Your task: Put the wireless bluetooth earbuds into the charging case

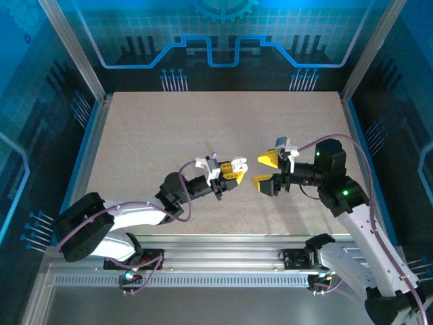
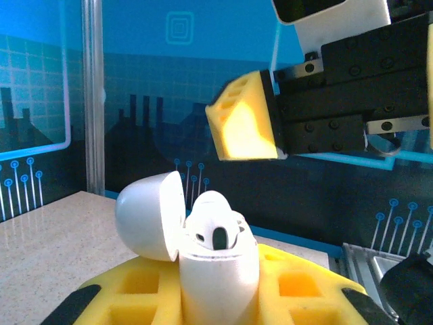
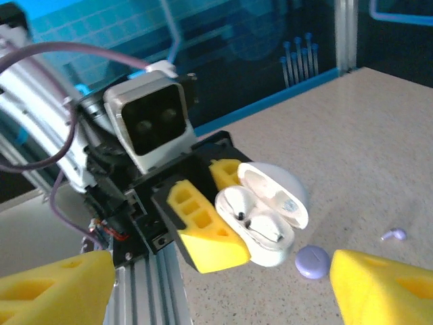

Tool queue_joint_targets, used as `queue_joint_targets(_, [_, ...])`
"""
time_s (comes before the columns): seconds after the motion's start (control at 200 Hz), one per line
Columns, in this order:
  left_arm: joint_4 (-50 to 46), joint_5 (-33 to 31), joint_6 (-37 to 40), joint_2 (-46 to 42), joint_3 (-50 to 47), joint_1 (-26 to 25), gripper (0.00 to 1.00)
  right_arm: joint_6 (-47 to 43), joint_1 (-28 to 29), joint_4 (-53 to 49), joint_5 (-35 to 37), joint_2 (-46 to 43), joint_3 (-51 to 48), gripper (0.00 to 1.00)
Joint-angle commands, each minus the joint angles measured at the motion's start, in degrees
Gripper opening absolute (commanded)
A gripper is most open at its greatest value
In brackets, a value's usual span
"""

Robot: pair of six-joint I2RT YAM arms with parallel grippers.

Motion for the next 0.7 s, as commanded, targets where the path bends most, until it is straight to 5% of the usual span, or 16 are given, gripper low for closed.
queue_joint_targets(0.0, [-0.52,3.25,0.05,-2.11,1.13,-0.42,0.18,-13.92,-0.85,-6.43,-5.14,1.21,2.71,0.84])
queue_joint_targets(0.695, [0.64,5.42,0.08,-1.99,1.68,-0.6,0.18,-18.69,-0.77,-10.19,-9.12,13.64,8.57,0.81])
